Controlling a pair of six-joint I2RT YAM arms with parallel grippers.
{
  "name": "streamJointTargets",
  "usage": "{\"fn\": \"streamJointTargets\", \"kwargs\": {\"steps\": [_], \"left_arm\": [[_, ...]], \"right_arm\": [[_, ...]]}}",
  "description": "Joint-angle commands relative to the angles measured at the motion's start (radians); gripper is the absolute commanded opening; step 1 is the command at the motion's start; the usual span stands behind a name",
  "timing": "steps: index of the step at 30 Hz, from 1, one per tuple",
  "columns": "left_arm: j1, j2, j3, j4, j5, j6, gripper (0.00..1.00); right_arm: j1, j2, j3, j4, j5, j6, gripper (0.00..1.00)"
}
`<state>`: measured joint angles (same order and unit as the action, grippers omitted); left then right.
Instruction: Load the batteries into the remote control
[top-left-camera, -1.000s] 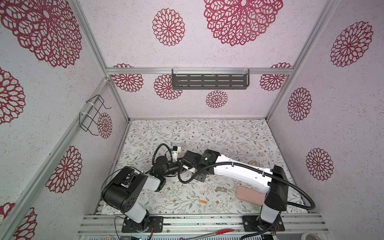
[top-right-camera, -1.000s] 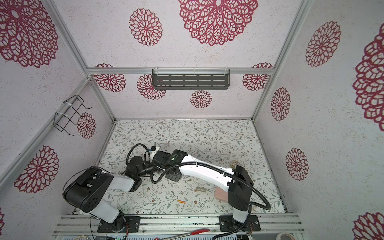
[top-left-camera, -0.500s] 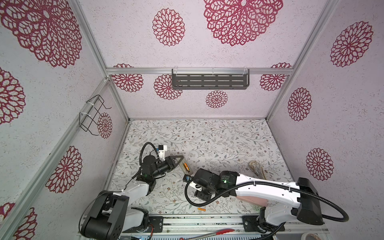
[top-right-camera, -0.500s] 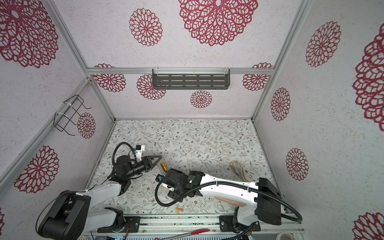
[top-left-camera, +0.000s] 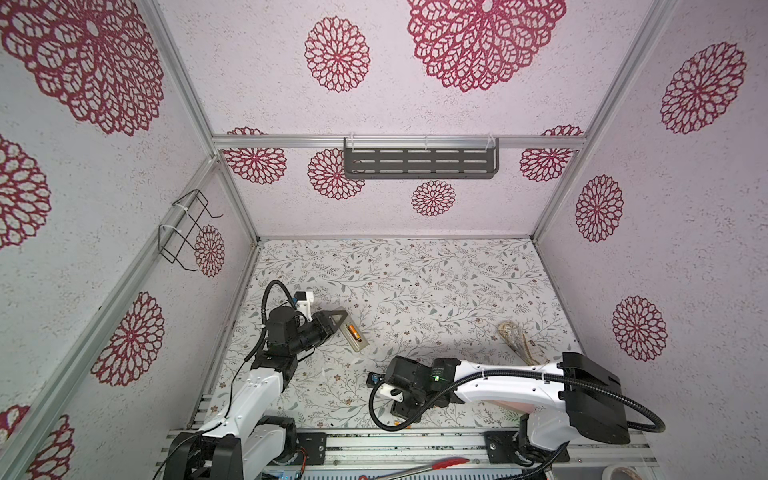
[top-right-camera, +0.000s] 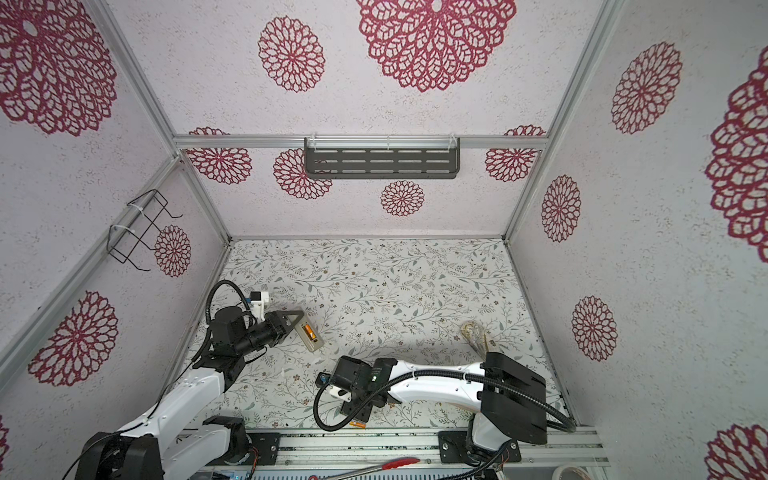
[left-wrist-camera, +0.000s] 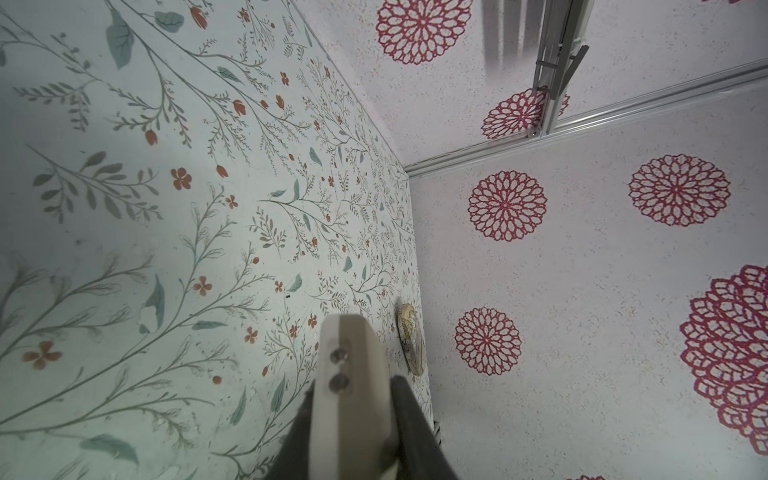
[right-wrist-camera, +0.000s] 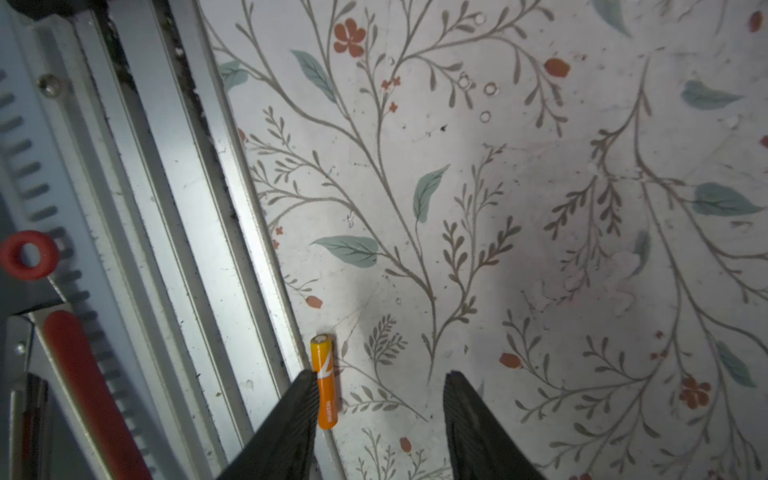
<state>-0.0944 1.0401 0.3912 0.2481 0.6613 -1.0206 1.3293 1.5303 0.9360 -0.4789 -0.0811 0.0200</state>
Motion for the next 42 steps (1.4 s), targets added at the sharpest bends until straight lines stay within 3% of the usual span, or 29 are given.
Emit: {"fn": "streamJointTargets", "kwargs": {"steps": [1,25,35,42], "left_arm": [[0.007,0.002,0.006,0.002,0.024,0.013,0.0],[0.011,-0.002,-0.02,0.076,0.043,-0.022,0.0],[0.009,0.003,-0.018,0.077,0.055,-0.023,0.0],[0.007,0.006,-0.011,0.082,0.063,-0.022,0.0]], "right_arm": [[0.017,-0.002,-0.005,0.019,-0.041,0.019,0.51],[0.067,0.086,0.002,-0.081,0.02,0.027,0.4],[0.076,0.103,-0.012,-0.079,0.052,0.046,0.27],[0.078,0.093,-0.013,-0.096,0.073,0.059,0.26]]}}
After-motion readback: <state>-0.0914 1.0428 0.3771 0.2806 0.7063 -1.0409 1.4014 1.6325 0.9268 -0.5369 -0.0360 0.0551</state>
